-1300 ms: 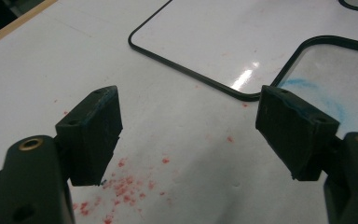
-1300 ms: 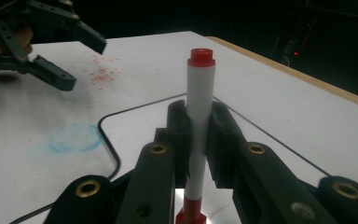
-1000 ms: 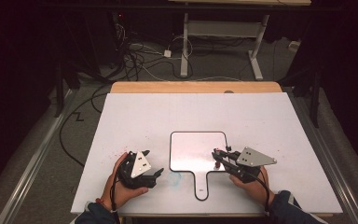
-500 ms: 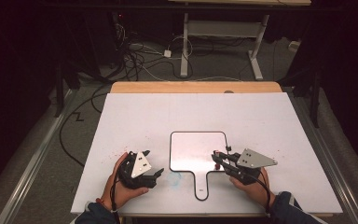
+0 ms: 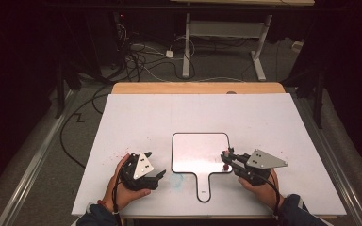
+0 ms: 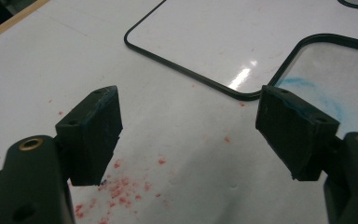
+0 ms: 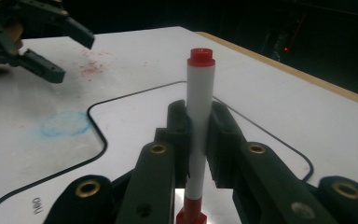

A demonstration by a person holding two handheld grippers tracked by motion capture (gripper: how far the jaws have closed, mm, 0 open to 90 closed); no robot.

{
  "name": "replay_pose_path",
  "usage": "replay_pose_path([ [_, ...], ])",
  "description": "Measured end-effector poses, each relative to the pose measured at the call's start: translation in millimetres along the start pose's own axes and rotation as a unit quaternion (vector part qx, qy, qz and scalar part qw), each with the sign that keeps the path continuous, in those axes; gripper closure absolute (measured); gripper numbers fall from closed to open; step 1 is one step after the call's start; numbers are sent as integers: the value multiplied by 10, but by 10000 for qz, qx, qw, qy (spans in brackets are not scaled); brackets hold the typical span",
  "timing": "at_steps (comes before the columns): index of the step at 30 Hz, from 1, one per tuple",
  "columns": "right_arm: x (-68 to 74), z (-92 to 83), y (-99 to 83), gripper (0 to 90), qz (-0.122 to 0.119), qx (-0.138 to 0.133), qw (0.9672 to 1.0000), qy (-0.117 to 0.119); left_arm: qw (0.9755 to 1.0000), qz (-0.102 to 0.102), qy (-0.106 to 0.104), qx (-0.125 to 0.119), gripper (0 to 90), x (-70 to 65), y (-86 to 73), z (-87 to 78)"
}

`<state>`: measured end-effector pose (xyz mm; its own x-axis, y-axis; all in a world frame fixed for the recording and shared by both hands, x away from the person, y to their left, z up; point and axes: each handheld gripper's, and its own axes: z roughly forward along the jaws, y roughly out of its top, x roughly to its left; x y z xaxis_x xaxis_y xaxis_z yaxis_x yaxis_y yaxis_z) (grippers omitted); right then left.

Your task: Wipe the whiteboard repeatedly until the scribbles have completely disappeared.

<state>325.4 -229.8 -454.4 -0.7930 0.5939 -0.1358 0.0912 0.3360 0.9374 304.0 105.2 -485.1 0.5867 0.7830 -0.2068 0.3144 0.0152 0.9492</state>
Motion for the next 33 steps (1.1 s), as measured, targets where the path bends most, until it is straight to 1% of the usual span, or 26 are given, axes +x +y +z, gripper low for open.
replay_pose_path([
  [2,30,-14,7,815,-52,27,10000,30,10000,-4,-5,-4,214,-2,1,-2],
  [3,18,-28,3,815,-78,42,10000,20,10000,-5,-9,-7,214,-2,1,-2],
  [5,-39,-50,-10,815,-77,52,9999,-69,10000,-2,-6,2,214,-1,0,-1],
  [8,-167,-62,-30,815,29,52,9997,-249,10000,-5,-20,-7,214,-2,1,2],
  [9,-196,-51,-31,815,32,40,9996,-268,10000,-3,-21,-5,214,-1,1,5],
  [11,-231,-19,-28,815,32,28,9995,-301,10000,3,-27,10,214,-1,0,10],
  [12,-251,18,-22,815,-6,25,9994,-333,10000,3,-30,18,214,-3,-1,14],
  [14,-286,78,-14,815,-4,-4,9994,-352,10000,22,-36,37,214,-6,-6,20],
  [16,-337,144,-2,815,-33,-22,9990,-436,10000,20,-41,46,214,-9,-10,22],
  [18,-405,196,-9,815,69,-65,9987,-495,10000,21,-39,50,214,-6,-11,21],
  [19,-436,217,-8,815,97,-76,9984,-545,10000,16,-36,50,214,-3,-10,20],
  [21,-481,252,-4,815,129,-86,9983,-567,10000,13,-28,59,214,2,-14,23],
  [23,-487,280,-2,815,137,-97,9982,-568,10000,14,-37,67,214,0,-16,23],
  [24,-476,289,5,815,71,-77,9983,-565,10000,14,-39,70,214,-1,-17,23],
  [25,-468,289,8,815,65,-63,9984,-562,10000,18,-35,79,214,-1,-18,23],
  [26,-458,275,11,815,104,-34,9983,-566,10000,17,-34,77,214,-2,-18,20],
  [27,-456,263,12,815,120,-30,9985,-536,10000,10,-36,58,214,-3,-16,17],
  [30,-420,221,1,815,272,-50,9988,-412,10000,3,-26,55,214,3,-14,18],
  [32,-372,248,14,815,195,-58,9992,-339,10000,7,-40,62,214,-1,-14,24],
  [33,-350,278,25,815,193,-74,9993,-301,10000,18,-45,64,214,-6,-13,26],
])
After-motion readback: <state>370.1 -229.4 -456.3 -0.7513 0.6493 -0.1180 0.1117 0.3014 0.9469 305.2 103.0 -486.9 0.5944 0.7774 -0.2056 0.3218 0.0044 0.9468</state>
